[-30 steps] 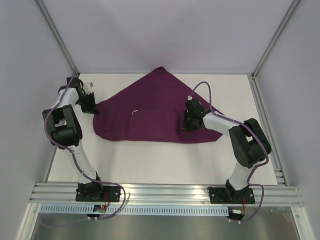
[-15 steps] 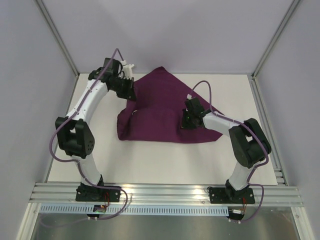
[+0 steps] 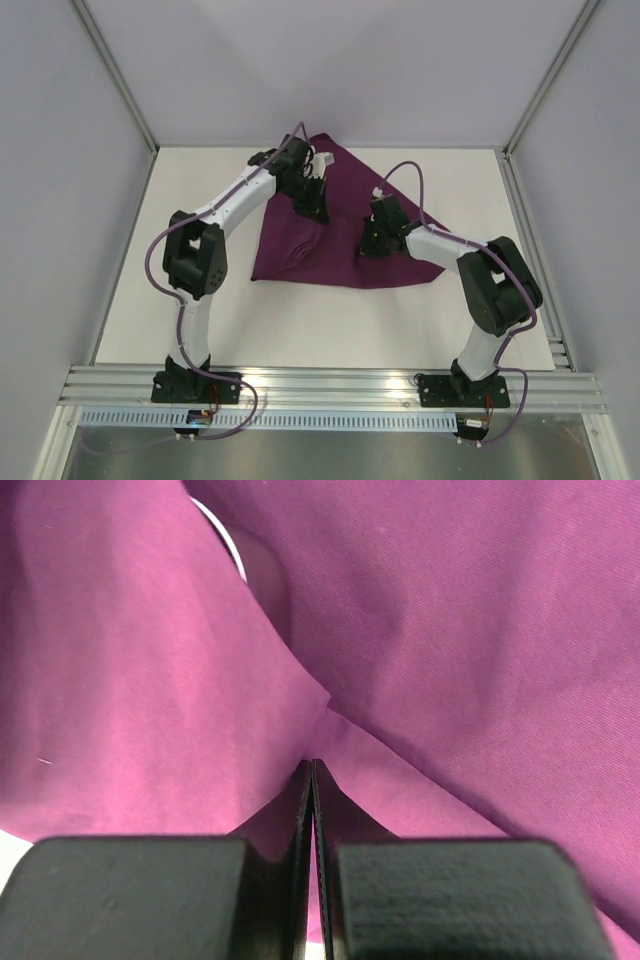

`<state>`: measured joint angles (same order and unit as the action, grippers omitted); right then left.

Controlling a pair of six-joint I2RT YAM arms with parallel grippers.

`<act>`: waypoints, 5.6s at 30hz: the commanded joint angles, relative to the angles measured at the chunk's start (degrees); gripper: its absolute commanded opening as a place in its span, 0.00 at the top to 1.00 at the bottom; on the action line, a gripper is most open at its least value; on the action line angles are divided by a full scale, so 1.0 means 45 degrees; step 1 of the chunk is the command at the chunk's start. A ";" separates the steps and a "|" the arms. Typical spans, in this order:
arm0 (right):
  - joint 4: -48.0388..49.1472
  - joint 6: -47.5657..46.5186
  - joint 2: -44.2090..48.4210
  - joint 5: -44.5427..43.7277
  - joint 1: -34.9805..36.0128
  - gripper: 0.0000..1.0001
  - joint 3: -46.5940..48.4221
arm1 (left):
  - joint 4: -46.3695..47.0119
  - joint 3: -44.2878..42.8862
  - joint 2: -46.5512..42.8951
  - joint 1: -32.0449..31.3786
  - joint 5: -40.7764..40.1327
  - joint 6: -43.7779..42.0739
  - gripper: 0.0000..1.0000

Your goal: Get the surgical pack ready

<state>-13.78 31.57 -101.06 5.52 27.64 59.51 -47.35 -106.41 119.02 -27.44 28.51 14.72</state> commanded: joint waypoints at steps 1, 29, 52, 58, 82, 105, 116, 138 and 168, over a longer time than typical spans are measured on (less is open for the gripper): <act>0.0758 0.0171 0.0074 0.0199 0.0050 0.99 -0.0001 | 0.1284 -0.1020 0.0190 -0.0345 0.0638 0.1162 1.00; -0.1547 -0.0903 0.3493 -0.1501 -0.1005 0.56 0.0642 | -0.0433 -0.1765 -0.1970 -0.0601 0.1731 -0.2098 0.02; -0.1606 -0.1469 0.0925 -0.0523 -0.0710 0.41 0.2540 | 0.1694 0.6927 -0.3851 0.1293 -0.4618 -0.5654 0.13; -0.2347 -0.1469 0.3723 -0.0893 -0.3890 0.34 -0.0192 | 0.1831 0.7045 -0.3675 0.1118 -0.4520 -0.5537 0.13; 0.1148 0.0347 0.0522 0.2407 -0.8173 0.85 -0.3204 | 0.1968 0.7397 -0.3871 0.0962 -0.3699 -0.5322 0.12; -0.0825 0.1516 0.3396 -0.1772 0.0102 1.00 0.1402 | 0.0953 0.7512 -0.5199 0.0786 -0.2079 -0.5341 0.14; 0.1577 0.3764 0.0603 -0.2242 0.3545 0.99 0.4060 | 0.1245 0.7378 -0.4340 0.0786 -0.1609 -0.5205 0.20; 0.5010 0.8839 -0.2346 -0.2615 0.3839 1.00 0.3711 | 0.1519 0.7514 -0.4614 0.0922 -0.1493 -0.5186 0.22; 0.4177 0.6149 0.0560 -0.1773 0.2902 0.42 0.2637 | -0.1236 0.4449 -0.5361 0.2739 -0.1511 -0.5187 0.09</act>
<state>3.29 61.43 -102.83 -1.98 42.09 73.25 -53.63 -84.09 90.67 -15.03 20.82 -10.33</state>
